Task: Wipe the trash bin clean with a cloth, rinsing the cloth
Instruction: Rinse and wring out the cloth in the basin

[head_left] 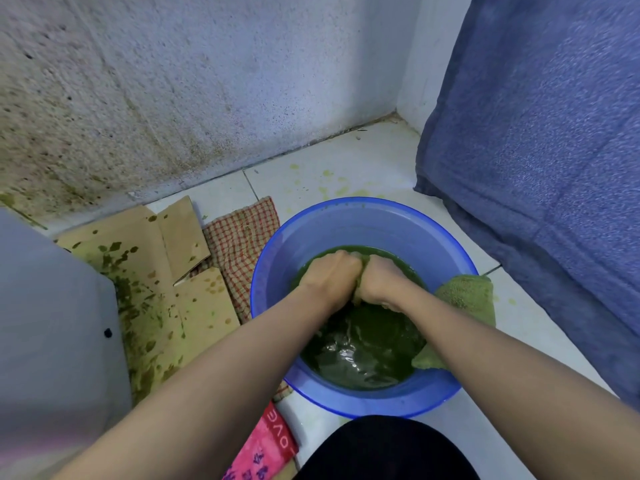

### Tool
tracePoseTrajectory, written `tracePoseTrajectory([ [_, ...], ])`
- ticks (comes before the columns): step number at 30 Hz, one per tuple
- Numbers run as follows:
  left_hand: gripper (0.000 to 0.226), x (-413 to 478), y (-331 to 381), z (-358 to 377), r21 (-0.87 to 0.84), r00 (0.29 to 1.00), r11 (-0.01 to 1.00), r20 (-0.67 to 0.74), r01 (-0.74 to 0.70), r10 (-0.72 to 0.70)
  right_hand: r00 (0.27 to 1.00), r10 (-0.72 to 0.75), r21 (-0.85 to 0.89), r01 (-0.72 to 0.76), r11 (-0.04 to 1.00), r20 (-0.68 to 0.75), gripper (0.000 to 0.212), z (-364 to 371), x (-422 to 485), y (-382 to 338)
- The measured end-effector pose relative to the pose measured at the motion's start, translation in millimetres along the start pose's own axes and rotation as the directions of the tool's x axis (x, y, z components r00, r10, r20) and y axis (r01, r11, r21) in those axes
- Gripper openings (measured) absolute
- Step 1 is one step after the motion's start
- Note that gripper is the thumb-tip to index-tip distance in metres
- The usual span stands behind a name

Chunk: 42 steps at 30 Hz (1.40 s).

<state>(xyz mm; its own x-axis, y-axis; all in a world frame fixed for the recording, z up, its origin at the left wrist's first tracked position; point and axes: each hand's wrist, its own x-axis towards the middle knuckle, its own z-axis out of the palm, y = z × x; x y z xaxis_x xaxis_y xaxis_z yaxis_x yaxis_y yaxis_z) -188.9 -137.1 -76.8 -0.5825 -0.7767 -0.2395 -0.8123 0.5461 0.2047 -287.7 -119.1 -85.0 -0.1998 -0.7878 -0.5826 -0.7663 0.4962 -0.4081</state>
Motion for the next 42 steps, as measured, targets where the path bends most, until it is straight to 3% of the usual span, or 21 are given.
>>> tracePoseTrajectory([
  [7, 0.019, 6, 3, 0, -0.013, 0.998, 0.999, 0.05, 0.045, -0.044, 0.992, -0.077, -0.167, 0.059, 0.984, -0.099, 0.008, 3, -3, 4],
  [12, 0.009, 5, 3, -1, -0.056, 0.991, 0.992, 0.076, 0.115, -0.11, 0.988, -0.124, -0.257, 0.097, 0.962, -0.092, 0.009, 1, -6, 1],
  [18, 0.011, -1, 1, 0, -0.22, 0.975, 0.95, 0.068, 0.223, -0.214, 0.914, -0.389, -0.531, 0.273, 0.802, -0.117, 0.009, -3, -11, 8],
  [20, 0.007, -1, -2, -1, -0.305, 0.976, 0.927, 0.093, 0.216, -0.196, 0.892, -0.426, -0.525, 0.294, 0.799, -0.149, 0.006, -4, -12, 12],
  [22, 0.013, -1, -6, -6, -0.421, 0.986, 0.892, 0.1, 0.163, -0.133, 0.921, -0.349, -0.328, 0.28, 0.902, -0.174, 0.007, -8, -12, 15],
  [24, 0.039, -5, -10, -10, -0.46, 0.997, 0.884, 0.039, 0.08, -0.07, 0.979, -0.195, 0.098, 0.201, 0.975, -0.066, 0.011, -15, -11, 16],
  [25, 0.061, -10, -10, -12, -0.427, 0.998, 0.903, -0.012, 0.052, -0.063, 0.989, -0.143, 0.31, 0.126, 0.942, 0.033, 0.017, -20, -13, 16],
  [27, 0.088, -23, -8, -15, -0.255, 0.976, 0.966, -0.217, -0.048, -0.009, 0.966, -0.146, 0.554, 0.003, 0.832, 0.214, 0.025, -31, -17, 15],
  [29, 0.093, -33, -7, -16, 0.081, 0.859, 0.974, -0.46, -0.212, 0.225, 0.906, -0.246, 0.617, -0.02, 0.787, 0.343, 0.018, -41, -21, 14],
  [32, 0.083, -35, -9, -13, 0.375, 0.739, 0.887, -0.51, -0.268, 0.439, 0.806, -0.304, 0.5, 0.011, 0.866, 0.508, 0.014, -51, -25, 10],
  [35, 0.067, -29, -10, -3, 0.338, 0.799, 0.894, -0.427, -0.293, 0.423, 0.792, -0.18, 0.247, 0.038, 0.968, 0.583, 0.023, -46, -23, 8],
  [39, 0.034, -24, -4, 3, 0.249, 0.97, 0.96, -0.167, -0.131, 0.176, 0.917, -0.091, 0.058, 0.074, 0.996, 0.388, 0.022, -28, -20, 3],
  [42, 0.021, -21, 0, 1, 0.169, 0.992, 0.985, -0.119, -0.015, 0.036, 0.982, -0.121, -0.118, 0.138, 0.983, 0.144, 0.025, -17, -16, -1],
])
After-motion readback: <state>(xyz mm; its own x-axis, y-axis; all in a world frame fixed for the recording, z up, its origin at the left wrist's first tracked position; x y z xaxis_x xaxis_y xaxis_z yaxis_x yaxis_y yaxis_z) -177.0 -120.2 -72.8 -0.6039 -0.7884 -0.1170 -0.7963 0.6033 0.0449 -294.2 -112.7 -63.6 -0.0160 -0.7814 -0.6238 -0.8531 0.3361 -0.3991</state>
